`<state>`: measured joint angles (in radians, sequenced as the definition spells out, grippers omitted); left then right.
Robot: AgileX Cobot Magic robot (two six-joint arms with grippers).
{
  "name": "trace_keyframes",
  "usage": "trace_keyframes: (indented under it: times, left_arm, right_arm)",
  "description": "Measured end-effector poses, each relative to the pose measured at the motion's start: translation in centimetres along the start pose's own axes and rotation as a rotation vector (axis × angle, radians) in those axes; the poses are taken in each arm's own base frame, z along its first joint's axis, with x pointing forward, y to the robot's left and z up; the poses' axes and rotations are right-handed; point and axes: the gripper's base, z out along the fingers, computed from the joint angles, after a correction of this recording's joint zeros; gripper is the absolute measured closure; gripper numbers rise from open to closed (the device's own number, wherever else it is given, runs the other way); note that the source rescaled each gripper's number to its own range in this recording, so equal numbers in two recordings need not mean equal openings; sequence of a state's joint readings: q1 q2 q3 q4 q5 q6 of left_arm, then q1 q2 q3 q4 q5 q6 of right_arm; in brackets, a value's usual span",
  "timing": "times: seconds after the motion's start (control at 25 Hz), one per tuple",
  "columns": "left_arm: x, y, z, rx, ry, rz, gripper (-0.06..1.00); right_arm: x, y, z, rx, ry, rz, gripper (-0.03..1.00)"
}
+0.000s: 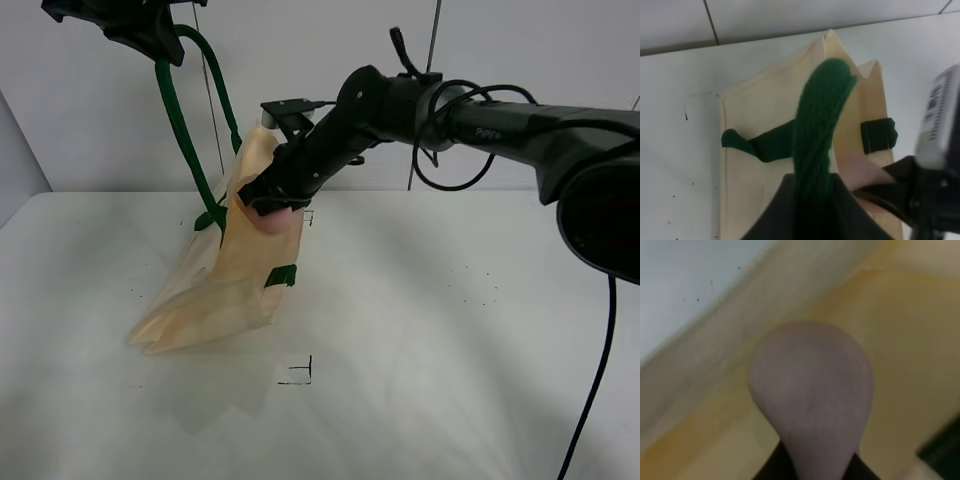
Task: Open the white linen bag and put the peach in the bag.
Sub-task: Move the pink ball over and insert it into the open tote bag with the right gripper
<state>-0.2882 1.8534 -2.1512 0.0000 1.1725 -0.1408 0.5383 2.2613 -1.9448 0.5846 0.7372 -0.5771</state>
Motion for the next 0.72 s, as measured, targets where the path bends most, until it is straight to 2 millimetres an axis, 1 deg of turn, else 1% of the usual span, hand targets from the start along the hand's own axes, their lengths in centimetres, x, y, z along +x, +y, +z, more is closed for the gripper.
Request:
trace_keyframes:
  times: [0.12,0.28,0.44,0.48,0.52,0.56,0.6,0.68,0.72]
  left_arm:
    - [0.0,0.0,0.0,0.000,0.000,0.000,0.94]
    - [0.0,0.0,0.0,0.000,0.000,0.000,0.94]
    - [0.0,0.0,0.0,0.000,0.000,0.000,0.94]
    - [0.0,0.0,0.0,0.000,0.000,0.000,0.94]
    - [0.0,0.0,0.0,0.000,0.000,0.000,0.94]
    - [0.0,0.0,0.0,0.000,0.000,0.000,0.94]
    - [0.0,0.0,0.0,0.000,0.000,0.000,0.94]
    - [0.0,0.0,0.0,0.000,0.000,0.000,0.94]
    - [0.0,0.0,0.0,0.000,0.000,0.000,0.94]
  right_arm:
    - [0.5,0.1,1.7,0.007,-0.014,0.008,0.97]
    - [1.0,0.3,3.3,0.007,-0.026,0.028,0.97]
    - [0.9,0.5,3.5,0.010,-0.041,0.015,0.97]
    - [0.8,0.6,3.5,0.012,-0.046,0.013,0.96]
    - [0.8,0.6,3.5,0.011,-0.047,0.010,0.91]
    - [0.8,0.6,3.5,0.011,-0.047,0.010,0.84]
    - [0.8,0.6,3.5,0.011,-0.047,0.010,0.70]
    - [0.8,0.6,3.5,0.012,-0.048,0.009,0.34]
    - [0.8,0.6,3.5,0.012,-0.048,0.009,0.18]
